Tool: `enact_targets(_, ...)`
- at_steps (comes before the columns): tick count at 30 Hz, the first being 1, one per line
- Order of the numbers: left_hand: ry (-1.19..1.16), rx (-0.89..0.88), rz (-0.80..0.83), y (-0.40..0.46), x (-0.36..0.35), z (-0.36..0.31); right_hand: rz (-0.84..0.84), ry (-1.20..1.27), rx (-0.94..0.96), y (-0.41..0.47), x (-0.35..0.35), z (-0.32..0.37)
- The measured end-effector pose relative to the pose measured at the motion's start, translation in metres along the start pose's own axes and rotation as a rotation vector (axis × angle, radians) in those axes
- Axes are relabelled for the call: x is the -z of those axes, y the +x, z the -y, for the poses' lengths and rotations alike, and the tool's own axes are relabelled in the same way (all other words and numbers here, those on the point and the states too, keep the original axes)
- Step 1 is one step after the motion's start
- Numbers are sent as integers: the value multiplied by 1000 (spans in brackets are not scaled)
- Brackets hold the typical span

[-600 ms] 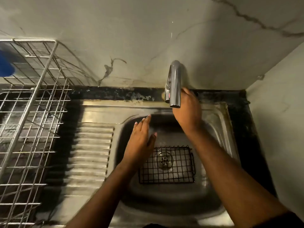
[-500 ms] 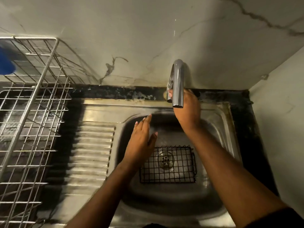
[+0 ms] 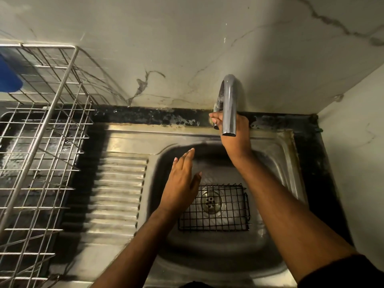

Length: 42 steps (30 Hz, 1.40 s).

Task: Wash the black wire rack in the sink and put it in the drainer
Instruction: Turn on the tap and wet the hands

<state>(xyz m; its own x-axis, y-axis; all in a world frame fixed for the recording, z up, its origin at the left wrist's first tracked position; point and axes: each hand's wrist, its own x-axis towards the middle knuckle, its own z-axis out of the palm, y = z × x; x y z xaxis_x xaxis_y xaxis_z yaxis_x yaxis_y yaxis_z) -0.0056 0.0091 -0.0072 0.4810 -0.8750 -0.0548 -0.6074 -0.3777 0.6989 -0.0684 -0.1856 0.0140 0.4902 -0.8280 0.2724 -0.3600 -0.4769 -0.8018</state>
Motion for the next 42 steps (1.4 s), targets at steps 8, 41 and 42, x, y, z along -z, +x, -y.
enact_targets(8,41,-38,-5,-1,-5,9,35,-43,-8,-6,3,4)
enact_targets(41,-460,868,151,-41,-75,82,299,554,-966,-114,-12,-39)
enact_targets(42,-525,952,156,-41,-76,83,283,576,-967,-110,-11,-37)
